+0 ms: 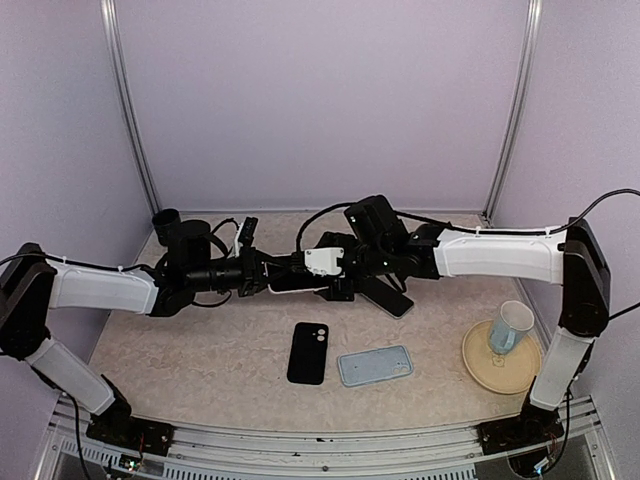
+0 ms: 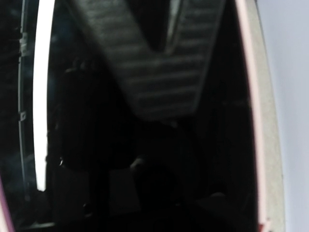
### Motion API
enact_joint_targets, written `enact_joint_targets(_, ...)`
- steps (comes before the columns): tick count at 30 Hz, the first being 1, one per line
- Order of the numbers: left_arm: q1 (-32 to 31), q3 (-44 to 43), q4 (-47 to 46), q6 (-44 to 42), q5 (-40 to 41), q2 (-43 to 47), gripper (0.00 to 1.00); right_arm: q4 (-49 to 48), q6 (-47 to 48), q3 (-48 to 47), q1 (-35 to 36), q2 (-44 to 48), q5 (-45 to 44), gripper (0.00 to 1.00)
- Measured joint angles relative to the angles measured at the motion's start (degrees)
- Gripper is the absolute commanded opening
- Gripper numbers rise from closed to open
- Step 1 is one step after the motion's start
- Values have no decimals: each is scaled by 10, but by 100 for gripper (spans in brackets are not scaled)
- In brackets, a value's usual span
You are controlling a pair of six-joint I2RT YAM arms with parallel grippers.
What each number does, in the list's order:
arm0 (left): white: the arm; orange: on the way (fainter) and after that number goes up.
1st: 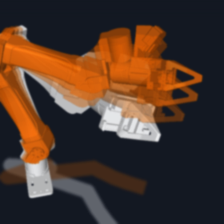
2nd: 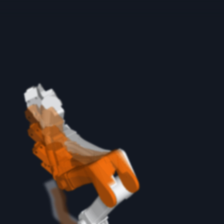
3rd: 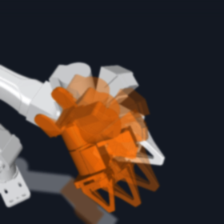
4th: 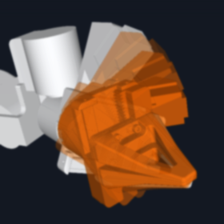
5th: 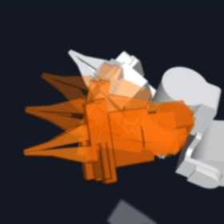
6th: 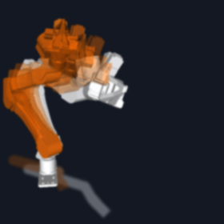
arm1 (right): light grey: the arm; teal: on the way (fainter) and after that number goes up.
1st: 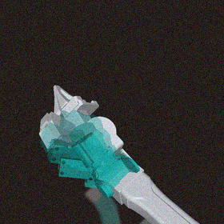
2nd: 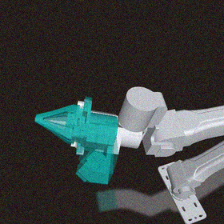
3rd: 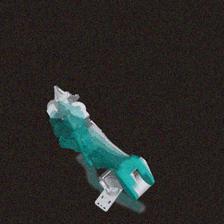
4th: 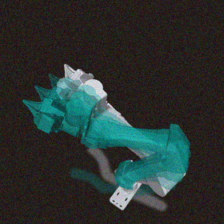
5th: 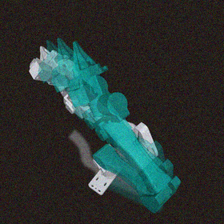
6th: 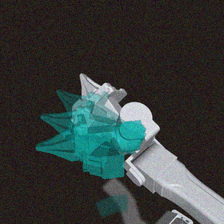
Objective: Put the phone into the phone case
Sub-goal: Press the phone with the phone case.
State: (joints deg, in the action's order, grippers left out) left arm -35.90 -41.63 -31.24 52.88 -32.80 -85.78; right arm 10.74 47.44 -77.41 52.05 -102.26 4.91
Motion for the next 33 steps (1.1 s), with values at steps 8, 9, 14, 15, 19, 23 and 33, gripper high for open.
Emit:
enact_joint_targets(8, -1, 0, 17, 1, 7, 0, 0, 43, -10, -30, 0, -20, 6, 75)
enact_joint_targets(9, -1, 0, 18, 1, 7, 0, 0, 47, -12, -33, 0, -22, 7, 76)
enact_joint_targets(14, -1, 0, 26, 3, 9, 0, 0, 73, -26, -52, -1, -32, 13, 85)
enact_joint_targets(15, -1, 0, 27, 3, 10, 0, 0, 77, -30, -56, -1, -34, 14, 86)
enact_joint_targets(19, -1, 0, 25, 0, 12, 0, 0, 88, -50, -65, -3, -37, 21, 83)
enact_joint_targets(23, -2, 0, 27, 1, 12, 0, 0, 100, -54, -70, -4, -38, 28, 73)
enact_joint_targets(33, -1, 0, 32, 5, 16, 2, 0, 127, -63, -96, -6, -53, 35, 77)
